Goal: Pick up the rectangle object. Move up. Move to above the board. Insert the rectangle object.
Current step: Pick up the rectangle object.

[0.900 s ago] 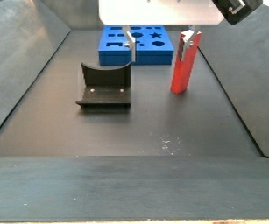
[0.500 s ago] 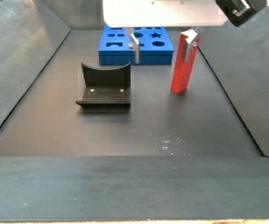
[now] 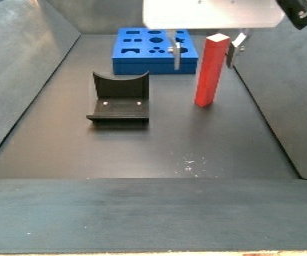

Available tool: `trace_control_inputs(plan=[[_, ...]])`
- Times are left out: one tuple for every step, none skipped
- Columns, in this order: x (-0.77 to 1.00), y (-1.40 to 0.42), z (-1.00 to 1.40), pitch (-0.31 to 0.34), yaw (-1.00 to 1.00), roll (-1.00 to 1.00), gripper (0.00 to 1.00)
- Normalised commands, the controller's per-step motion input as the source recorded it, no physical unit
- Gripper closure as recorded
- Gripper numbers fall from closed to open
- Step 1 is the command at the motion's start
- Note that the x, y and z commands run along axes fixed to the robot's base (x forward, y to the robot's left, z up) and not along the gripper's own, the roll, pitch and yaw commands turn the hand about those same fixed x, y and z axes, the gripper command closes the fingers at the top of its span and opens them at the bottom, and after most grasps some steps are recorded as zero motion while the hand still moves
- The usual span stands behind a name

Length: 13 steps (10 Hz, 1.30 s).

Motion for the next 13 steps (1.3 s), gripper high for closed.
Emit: trace_control_inputs(plan=[[-0.17, -0.23, 0.00, -0.171, 0.06, -0.17, 0.00], [-0.16, -0.21, 0.00, -0.137, 0.10, -0.15, 0.00], [-0.20, -0.21, 0.00, -0.131, 0.14, -0.12, 0.00], [-0.21, -0.19, 0.00, -0.109, 0.19, -0.10, 0.00], [-0.25, -0.18, 0.00, -0.103, 0.19, -0.05, 0.00], [-0.24, -0.20, 0.00, -0.117, 0.20, -0.05, 0.00], [-0.24, -0.22, -0.01, -0.123, 0.19, -0.05, 0.00], [-0.20, -0.24, -0.03, -0.120, 0.15, -0.03, 0.00], [-0.16, -0.24, -0.05, -0.166, 0.03, -0.04, 0.00], [-0.19, -0.23, -0.05, -0.191, 0.02, -0.07, 0.00], [-0.16, -0.21, -0.04, -0.166, 0.18, -0.13, 0.00], [-0.15, -0.19, -0.05, -0.137, 0.23, -0.13, 0.00], [-0.17, -0.16, -0.07, -0.114, 0.30, -0.10, 0.00]])
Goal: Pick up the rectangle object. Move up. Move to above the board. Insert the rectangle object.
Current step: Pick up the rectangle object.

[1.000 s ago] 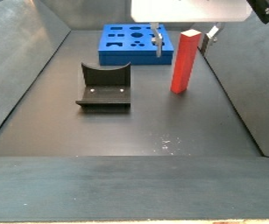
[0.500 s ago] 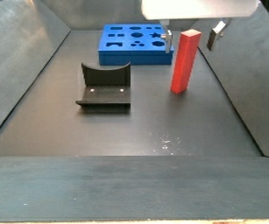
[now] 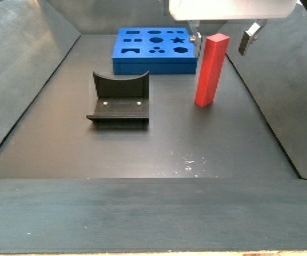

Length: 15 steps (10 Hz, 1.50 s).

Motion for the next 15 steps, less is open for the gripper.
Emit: trace_control_inputs(plan=[[-0.15, -0.17, -0.09, -0.083, 0.43, -0.08, 0.00], [-0.07, -0.15, -0.13, -0.106, 0.55, -0.09, 0.00], [-0.04, -0.13, -0.15, -0.080, 0.54, -0.06, 0.00], [-0.02, -0.11, -0.15, -0.071, 0.55, 0.00, 0.00], [0.00, -0.09, -0.13, -0.040, 0.56, 0.00, 0.00], [0.00, -0.07, -0.09, -0.029, 0.47, 0.00, 0.00], [-0.02, -0.07, -0.06, 0.000, 0.34, 0.00, 0.00], [-0.02, -0.07, -0.05, 0.000, 0.30, 0.00, 0.00], [0.00, 0.00, 0.00, 0.000, 0.00, 0.00, 1.00], [0.00, 0.00, 0.00, 0.000, 0.00, 0.00, 1.00], [0.00, 0.00, 0.00, 0.000, 0.00, 0.00, 1.00], [0.00, 0.00, 0.00, 0.000, 0.00, 0.00, 1.00], [0.00, 0.00, 0.00, 0.000, 0.00, 0.00, 1.00], [0.00, 0.00, 0.00, 0.000, 0.00, 0.00, 1.00], [0.00, 0.00, 0.00, 0.000, 0.00, 0.00, 1.00]])
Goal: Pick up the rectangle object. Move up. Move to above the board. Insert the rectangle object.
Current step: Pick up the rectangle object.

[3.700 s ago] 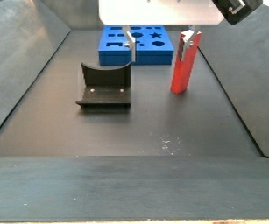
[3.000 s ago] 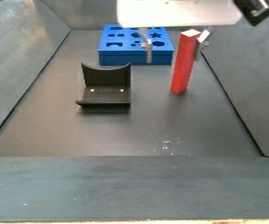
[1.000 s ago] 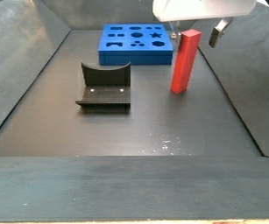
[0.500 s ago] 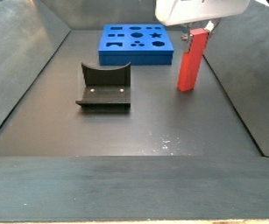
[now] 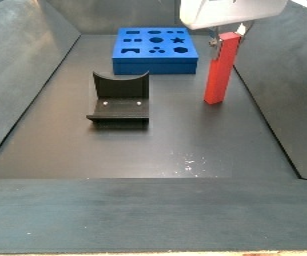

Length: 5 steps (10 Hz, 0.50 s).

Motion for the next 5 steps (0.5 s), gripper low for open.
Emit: trace_control_inputs(plan=[[0.00, 0.00, 0.00, 0.000, 0.00, 0.00, 1.00], [0.00, 0.00, 0.00, 0.000, 0.00, 0.00, 1.00], [0.00, 0.00, 0.00, 0.000, 0.00, 0.00, 1.00], [0.00, 0.00, 0.00, 0.000, 0.00, 0.00, 1.00], [0.00, 0.00, 0.00, 0.000, 0.00, 0.00, 1.00]])
